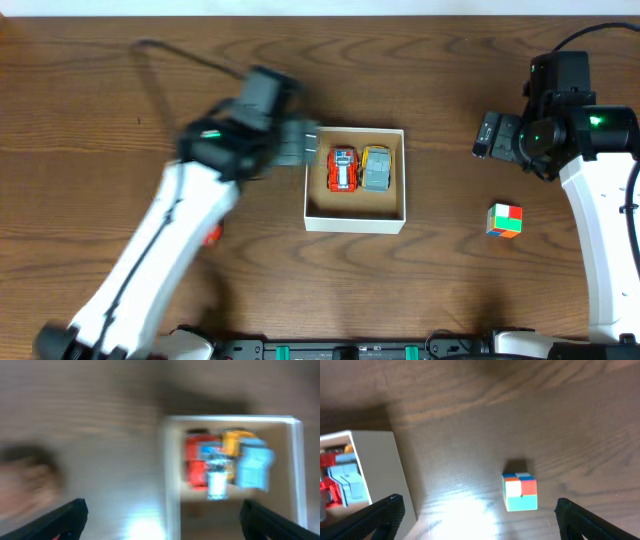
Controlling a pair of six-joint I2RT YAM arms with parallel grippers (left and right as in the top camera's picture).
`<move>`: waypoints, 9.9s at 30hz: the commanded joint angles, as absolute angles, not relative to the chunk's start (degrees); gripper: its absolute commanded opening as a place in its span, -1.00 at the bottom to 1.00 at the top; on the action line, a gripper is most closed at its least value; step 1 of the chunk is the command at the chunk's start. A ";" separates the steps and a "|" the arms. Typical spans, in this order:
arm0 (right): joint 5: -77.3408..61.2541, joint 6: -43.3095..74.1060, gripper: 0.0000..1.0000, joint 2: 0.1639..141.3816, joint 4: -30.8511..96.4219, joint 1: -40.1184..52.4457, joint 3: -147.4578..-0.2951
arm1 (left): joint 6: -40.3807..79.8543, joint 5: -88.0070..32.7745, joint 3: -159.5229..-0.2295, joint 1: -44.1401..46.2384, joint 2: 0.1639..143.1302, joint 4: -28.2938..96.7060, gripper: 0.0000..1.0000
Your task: Pack container
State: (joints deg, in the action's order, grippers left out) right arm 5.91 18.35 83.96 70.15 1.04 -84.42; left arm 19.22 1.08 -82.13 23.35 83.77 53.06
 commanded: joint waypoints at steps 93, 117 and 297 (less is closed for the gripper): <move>2.52 12.82 -0.24 84.77 36.73 -10.63 -44.40 | 18.46 3.42 -78.46 -0.95 75.44 69.43 0.97; 2.50 12.82 0.57 84.77 36.58 -10.63 -44.40 | 20.56 -4.01 -54.15 -0.95 83.94 55.64 0.96; 2.52 12.80 0.58 84.77 36.88 -10.63 -44.40 | 7.31 -4.86 -74.15 29.65 109.49 41.50 -0.88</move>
